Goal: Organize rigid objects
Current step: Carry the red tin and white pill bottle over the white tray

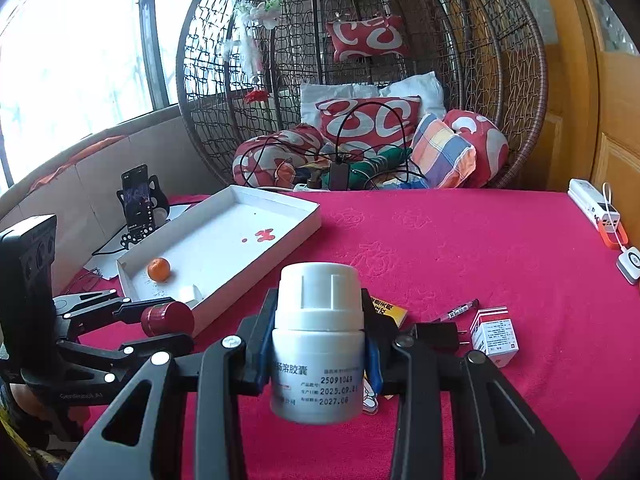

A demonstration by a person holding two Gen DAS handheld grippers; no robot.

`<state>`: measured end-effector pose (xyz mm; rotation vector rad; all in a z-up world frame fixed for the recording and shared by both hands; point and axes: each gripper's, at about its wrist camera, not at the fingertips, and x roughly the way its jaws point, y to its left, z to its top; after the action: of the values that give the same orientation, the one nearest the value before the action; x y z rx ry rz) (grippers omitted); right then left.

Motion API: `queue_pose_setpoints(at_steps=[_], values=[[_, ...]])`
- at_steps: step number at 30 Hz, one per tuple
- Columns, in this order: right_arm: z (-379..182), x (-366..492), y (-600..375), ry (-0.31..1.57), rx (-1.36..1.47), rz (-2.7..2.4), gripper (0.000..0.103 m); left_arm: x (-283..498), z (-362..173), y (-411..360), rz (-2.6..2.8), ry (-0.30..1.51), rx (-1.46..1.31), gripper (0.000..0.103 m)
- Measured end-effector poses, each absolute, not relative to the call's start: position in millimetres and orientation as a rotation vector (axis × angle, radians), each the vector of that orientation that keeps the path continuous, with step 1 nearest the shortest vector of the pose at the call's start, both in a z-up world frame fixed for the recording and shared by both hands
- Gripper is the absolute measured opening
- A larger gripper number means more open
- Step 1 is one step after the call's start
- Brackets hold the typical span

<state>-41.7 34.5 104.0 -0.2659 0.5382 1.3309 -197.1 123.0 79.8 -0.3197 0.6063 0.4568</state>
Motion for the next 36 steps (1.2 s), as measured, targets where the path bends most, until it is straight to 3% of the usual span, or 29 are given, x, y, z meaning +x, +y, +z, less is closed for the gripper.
queue_pose_setpoints(at_steps=[36], values=[[122.9,-75.7,74.7,0.482,-0.352,1.391,0.036,-259.4,87.3,170.3,0.634,0.515,-0.392,0.048]])
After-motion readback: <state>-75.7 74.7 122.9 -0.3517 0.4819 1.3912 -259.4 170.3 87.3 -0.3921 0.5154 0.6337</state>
